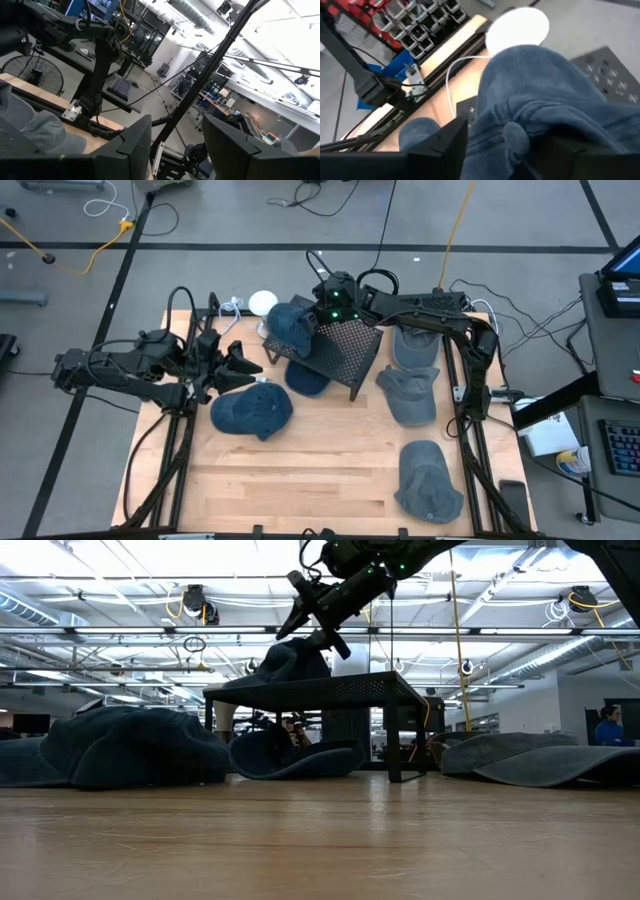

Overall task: Pick & Place hat
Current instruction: Put the bottom blue cap on the shelf, then stack the bottom blue cap on the blue cap on the shelf

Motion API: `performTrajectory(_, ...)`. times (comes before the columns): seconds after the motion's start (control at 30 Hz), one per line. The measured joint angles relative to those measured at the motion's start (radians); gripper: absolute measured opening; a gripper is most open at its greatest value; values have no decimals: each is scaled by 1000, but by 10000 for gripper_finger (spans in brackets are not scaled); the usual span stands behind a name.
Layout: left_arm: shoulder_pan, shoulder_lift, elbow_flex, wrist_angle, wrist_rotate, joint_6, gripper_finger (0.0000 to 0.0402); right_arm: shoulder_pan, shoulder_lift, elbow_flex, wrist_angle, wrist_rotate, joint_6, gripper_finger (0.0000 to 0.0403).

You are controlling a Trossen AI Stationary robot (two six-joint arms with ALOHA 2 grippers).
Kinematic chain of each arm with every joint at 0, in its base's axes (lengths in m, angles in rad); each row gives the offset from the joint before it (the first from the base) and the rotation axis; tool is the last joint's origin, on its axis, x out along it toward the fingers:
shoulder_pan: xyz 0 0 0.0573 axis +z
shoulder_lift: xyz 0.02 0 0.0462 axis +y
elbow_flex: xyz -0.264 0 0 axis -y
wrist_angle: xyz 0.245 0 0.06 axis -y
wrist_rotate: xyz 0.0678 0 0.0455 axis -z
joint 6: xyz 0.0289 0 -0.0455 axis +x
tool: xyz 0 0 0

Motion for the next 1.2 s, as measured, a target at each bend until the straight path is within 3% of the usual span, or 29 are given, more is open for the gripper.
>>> performTrajectory(0.13,0,0,0,7,0,-1,182,13,-40,-1,-94,91,-1,216)
performTrajectory(0.37,0,0,0,7,-1,31,182,65,-140,-1,-144,271,-149,213)
performTrajectory(0.63,0,0,0,8,-2,41,182,91,-216,0,-180,209,-183,212)
performTrajectory(0.83,0,0,0,8,-37,19,182,97,-249,0,-366,235,-198,211)
performTrajectory(1.03,0,9,0,0,-88,28,182,136,-263,0,-603,233,-325,209)
performTrajectory(1.2,0,8,-1,0,-110,35,182,171,-235,-104,-473,235,-401,209)
